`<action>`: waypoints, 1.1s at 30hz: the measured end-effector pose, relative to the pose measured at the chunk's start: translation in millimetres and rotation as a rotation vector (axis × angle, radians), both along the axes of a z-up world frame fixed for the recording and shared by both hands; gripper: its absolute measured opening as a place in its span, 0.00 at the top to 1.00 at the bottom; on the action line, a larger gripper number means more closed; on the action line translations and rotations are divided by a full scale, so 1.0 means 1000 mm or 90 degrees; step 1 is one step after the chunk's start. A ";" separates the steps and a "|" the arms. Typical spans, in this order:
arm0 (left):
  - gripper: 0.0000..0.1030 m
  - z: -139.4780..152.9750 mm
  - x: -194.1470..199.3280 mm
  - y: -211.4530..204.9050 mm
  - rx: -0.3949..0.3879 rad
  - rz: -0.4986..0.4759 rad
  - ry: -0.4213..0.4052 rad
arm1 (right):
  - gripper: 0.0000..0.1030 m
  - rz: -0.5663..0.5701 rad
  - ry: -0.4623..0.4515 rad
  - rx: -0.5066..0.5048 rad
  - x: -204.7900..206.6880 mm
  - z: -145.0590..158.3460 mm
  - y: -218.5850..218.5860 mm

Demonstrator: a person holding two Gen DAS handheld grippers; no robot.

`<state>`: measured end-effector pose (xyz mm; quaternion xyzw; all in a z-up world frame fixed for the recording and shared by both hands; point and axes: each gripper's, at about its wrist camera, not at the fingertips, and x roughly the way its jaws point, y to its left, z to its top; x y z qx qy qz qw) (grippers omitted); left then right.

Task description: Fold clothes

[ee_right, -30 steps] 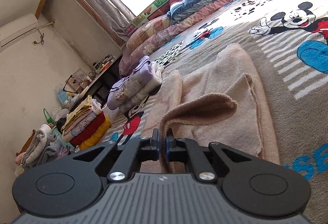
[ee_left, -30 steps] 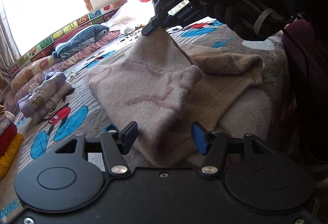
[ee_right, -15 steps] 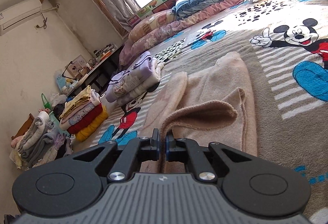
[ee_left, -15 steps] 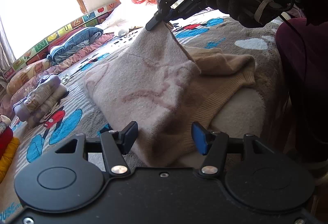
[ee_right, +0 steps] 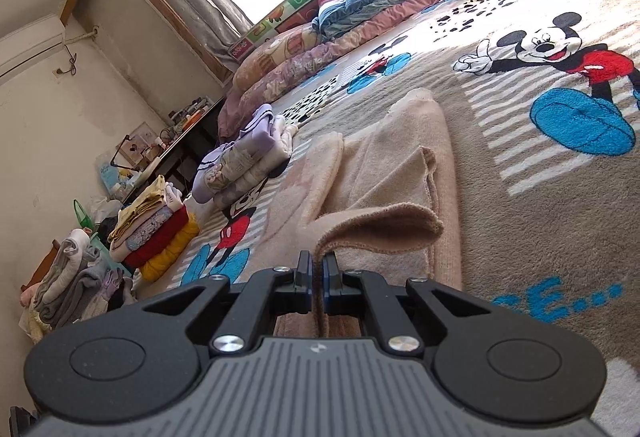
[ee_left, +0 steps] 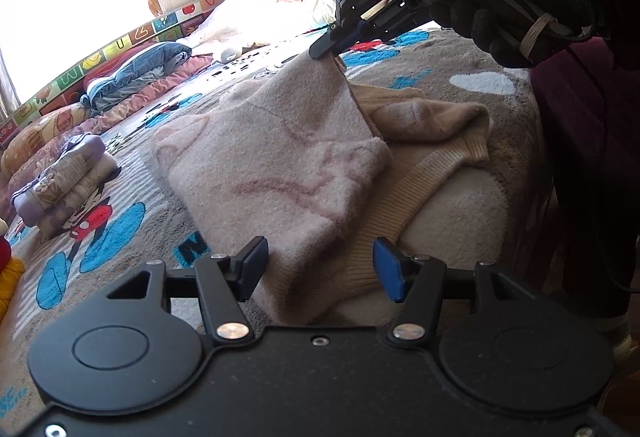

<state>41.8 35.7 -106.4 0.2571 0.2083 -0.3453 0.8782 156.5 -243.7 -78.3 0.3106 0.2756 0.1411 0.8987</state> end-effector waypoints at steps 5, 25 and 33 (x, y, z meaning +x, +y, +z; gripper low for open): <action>0.43 0.000 0.001 0.001 -0.006 0.000 0.018 | 0.94 -0.026 0.031 -0.020 0.007 -0.017 -0.003; 0.42 0.012 0.021 0.010 -0.127 0.021 0.110 | 0.64 -0.089 0.065 0.137 0.033 -0.041 -0.018; 0.40 0.008 0.025 0.015 -0.132 0.018 0.143 | 0.93 -0.039 -0.093 -0.129 0.030 0.010 0.014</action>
